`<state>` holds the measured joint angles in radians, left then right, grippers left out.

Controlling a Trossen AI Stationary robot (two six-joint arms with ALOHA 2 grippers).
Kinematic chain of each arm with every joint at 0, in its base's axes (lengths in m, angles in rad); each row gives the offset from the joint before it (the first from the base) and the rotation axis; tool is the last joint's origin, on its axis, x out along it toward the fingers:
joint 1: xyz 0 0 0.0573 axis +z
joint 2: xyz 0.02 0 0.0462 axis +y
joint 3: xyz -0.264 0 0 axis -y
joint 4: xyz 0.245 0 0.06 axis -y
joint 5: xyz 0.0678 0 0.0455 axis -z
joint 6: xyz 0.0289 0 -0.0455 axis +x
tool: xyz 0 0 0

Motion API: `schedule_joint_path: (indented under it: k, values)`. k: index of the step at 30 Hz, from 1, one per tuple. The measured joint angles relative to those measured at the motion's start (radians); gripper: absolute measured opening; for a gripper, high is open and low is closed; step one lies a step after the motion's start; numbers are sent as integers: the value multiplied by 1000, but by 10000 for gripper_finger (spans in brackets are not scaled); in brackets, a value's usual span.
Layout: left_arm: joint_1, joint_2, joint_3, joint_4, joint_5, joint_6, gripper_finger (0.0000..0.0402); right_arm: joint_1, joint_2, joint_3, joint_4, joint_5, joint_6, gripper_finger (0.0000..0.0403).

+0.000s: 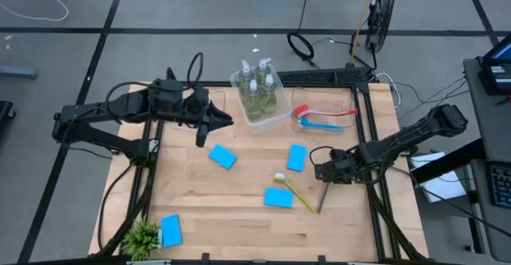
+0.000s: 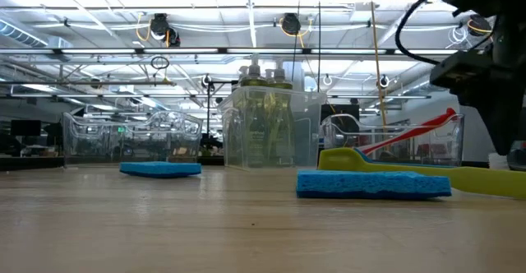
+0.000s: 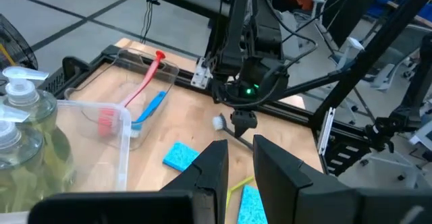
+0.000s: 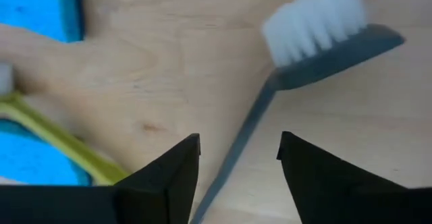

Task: Pick & Place Kitchen Sink Supplies
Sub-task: Put the gray dish brush into the right transparent bin

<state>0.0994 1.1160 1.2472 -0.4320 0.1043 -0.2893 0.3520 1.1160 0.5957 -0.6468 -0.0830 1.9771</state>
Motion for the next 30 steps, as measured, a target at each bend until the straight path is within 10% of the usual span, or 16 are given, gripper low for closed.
schedule_joint_path:
  k: [30]
  values:
    - [0, 5, 0, -2, -26, -7, 72, 43, 70, -53, 67, 8, 7, 14]
